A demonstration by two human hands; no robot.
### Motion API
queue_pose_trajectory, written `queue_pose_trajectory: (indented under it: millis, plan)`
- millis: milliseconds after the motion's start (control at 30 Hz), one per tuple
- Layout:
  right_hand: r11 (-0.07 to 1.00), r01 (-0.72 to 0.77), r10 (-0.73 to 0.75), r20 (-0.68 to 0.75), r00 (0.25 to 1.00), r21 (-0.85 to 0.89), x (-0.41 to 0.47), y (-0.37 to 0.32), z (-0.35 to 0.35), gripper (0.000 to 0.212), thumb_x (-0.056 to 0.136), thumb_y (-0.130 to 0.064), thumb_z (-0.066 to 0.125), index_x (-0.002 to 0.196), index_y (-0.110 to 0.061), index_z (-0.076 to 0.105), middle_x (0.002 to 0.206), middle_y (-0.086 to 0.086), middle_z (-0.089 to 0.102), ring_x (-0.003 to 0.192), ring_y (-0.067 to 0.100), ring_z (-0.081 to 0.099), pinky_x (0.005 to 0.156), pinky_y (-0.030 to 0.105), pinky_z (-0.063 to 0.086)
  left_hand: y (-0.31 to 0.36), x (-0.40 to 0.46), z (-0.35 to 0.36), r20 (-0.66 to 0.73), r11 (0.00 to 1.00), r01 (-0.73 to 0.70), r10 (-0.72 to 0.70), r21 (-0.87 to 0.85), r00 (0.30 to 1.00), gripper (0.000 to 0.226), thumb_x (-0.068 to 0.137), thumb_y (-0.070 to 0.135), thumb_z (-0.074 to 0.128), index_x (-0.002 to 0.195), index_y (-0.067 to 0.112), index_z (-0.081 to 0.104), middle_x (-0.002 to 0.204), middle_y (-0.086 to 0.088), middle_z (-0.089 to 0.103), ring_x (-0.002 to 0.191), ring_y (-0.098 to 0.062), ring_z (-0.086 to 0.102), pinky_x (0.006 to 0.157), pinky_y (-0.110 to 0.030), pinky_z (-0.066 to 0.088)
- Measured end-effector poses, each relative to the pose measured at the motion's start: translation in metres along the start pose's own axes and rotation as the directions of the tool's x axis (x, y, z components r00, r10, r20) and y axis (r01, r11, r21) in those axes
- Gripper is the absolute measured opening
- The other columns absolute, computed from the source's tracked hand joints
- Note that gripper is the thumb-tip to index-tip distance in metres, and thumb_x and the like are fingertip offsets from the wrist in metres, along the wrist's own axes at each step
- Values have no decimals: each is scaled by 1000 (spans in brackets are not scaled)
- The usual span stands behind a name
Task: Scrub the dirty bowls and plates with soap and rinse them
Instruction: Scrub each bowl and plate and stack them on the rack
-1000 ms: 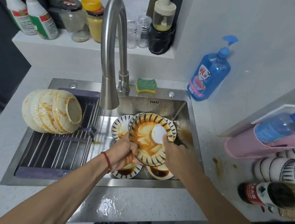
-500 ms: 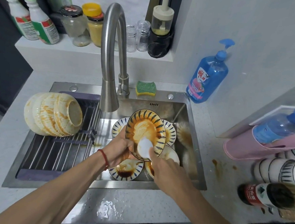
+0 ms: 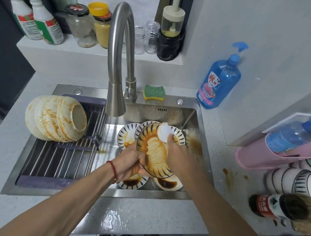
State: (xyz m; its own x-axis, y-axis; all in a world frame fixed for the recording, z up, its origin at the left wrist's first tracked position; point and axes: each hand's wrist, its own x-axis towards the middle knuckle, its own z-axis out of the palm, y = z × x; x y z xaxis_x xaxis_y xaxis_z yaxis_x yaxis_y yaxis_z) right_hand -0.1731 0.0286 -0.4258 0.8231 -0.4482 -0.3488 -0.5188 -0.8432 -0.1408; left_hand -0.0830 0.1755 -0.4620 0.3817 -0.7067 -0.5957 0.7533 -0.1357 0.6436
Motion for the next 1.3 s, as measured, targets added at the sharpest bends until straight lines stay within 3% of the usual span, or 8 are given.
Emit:
queue_pose_trajectory:
  millis: [200,367,500,667,800,967,1100,1300]
  plan:
    - [973,213,-218,56,974,91,-12,-26,-4,67,104,-22,50,161,-24,13,88,6,53,80,26,54,66,40,43,11,-5,-9,116,986,108,-94,-124,989,60,81,-21,28,134,-1,48,103,-24,69,80,-39,72,60,-51,62]
    - [935,353,-351,207,913,30,-39,-15,-5,58,108,-22,45,159,-26,18,91,3,51,72,15,48,52,27,30,7,-1,-17,31,951,81,-75,-298,997,57,73,9,48,129,3,50,116,-23,63,102,-45,65,70,-62,59]
    - [941,331,-301,268,915,-73,-33,29,-3,52,103,-16,48,151,-25,30,96,-5,56,78,10,58,55,21,38,4,-1,-17,-101,981,45,-65,-188,993,55,87,-3,38,140,-4,47,135,-29,64,116,-54,64,67,-68,60]
    - [955,231,-207,140,968,-186,-22,34,1,65,102,-17,50,159,-22,20,91,-5,59,69,7,53,60,23,44,7,0,-6,-154,994,-29,12,-109,988,71,82,-16,35,152,-9,25,135,-25,62,103,-42,74,75,-70,59]
    - [964,220,-195,163,967,-151,-24,35,4,61,101,-15,49,157,-22,25,96,-3,61,76,10,56,67,29,51,13,-4,-2,-139,996,-79,73,-39,988,69,80,-25,30,142,2,42,117,-20,66,78,-26,77,72,-68,56]
    - [996,67,-68,-10,998,-55,8,22,-12,64,101,-9,42,159,-19,19,80,-1,54,61,10,55,50,29,49,7,-8,8,-4,1000,10,-10,-4,1000,69,79,-26,32,130,16,51,129,-26,64,109,-51,69,67,-61,62]
    - [966,251,-250,-23,968,55,-8,-7,-2,67,103,-13,48,159,-25,12,71,2,55,58,15,56,48,30,47,7,-2,1,55,996,40,-35,-79,998,76,70,-22,41,139,8,50,122,-24,61,100,-46,69,71,-67,60]
    - [976,166,-183,-126,975,-139,-1,-1,-11,74,99,-9,47,161,-22,9,67,1,49,54,14,51,49,32,44,5,-3,6,129,991,73,-58,-112,990,80,66,-16,44,143,4,49,138,-29,61,120,-55,61,83,-70,56]
